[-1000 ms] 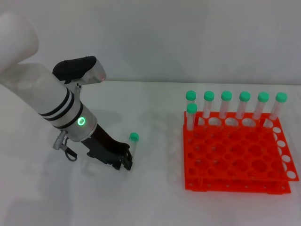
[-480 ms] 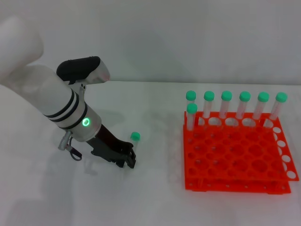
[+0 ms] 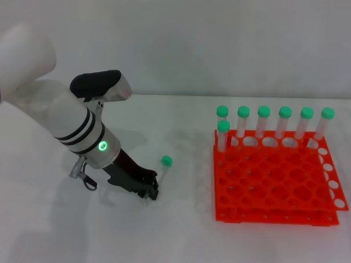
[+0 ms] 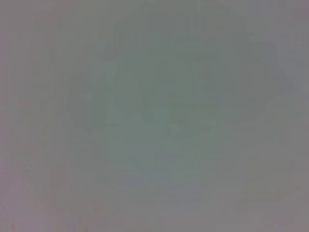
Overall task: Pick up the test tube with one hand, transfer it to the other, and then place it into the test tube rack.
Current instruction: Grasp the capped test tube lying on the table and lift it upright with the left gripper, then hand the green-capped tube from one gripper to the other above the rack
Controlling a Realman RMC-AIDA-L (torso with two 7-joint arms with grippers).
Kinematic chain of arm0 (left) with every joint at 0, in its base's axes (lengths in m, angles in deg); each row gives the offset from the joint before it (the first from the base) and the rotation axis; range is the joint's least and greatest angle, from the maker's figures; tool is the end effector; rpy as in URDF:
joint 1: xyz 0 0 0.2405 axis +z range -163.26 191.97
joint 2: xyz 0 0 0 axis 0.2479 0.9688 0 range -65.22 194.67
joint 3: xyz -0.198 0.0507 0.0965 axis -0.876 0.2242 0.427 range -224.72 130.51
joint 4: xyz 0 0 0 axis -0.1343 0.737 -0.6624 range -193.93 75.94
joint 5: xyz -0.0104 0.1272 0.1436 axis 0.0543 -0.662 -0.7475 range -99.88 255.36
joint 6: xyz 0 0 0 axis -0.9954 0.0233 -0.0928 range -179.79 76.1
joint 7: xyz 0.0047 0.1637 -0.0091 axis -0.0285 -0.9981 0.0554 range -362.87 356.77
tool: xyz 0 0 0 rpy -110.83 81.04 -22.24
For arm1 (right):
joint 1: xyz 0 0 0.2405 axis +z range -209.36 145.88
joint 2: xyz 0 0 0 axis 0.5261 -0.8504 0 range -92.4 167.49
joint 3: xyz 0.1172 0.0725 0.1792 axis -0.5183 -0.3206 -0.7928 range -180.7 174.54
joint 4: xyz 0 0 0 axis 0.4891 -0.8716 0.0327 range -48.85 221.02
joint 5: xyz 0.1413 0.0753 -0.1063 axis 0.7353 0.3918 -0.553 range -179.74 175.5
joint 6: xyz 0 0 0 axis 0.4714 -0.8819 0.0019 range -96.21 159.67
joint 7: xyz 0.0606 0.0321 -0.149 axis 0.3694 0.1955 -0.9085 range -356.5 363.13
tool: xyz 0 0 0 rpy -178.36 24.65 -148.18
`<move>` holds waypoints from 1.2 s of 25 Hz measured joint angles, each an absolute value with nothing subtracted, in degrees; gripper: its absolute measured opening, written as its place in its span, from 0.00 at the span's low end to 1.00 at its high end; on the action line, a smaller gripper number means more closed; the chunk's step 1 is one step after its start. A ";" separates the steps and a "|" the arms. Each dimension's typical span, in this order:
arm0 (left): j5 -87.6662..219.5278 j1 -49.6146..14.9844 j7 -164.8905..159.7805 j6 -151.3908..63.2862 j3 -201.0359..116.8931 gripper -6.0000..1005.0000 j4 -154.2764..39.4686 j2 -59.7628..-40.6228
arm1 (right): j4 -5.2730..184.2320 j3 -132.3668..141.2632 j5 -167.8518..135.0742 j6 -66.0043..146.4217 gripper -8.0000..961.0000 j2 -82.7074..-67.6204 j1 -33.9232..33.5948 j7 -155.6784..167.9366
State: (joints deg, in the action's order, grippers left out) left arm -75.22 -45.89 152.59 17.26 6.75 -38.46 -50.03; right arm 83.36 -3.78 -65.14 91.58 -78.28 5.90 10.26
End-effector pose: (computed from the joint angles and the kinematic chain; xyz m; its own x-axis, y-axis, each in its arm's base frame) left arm -0.2049 0.3764 -0.0449 0.2966 0.9547 -0.0257 0.8796 -0.2836 -0.3818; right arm 0.3001 0.3903 0.0686 0.7040 0.0570 -0.7079 -0.7094 0.1030 -0.6972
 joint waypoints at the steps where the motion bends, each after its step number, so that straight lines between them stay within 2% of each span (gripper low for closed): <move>1: -75.24 -45.83 152.50 17.34 6.76 0.28 -38.47 -49.99 | 83.36 -3.78 -65.14 91.58 0.76 -78.29 5.89 10.26; 5: -75.24 -45.71 151.56 17.65 6.78 0.20 -38.45 -49.73 | 83.36 -3.78 -65.14 91.58 0.76 -78.29 5.87 10.26; 17: -75.00 -45.39 150.35 16.48 6.47 0.20 -35.87 -49.70 | 83.38 -3.78 -65.14 91.58 0.75 -78.18 5.84 10.26; 30: -46.70 -37.22 124.02 -2.92 6.42 0.20 -28.91 -51.05 | 83.91 -3.78 -65.04 91.64 0.75 -77.92 6.05 10.26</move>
State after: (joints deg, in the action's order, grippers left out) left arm -46.70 -37.22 124.02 -2.92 6.42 -28.91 -51.05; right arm 83.91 -3.78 -65.04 91.64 -77.92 6.05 10.26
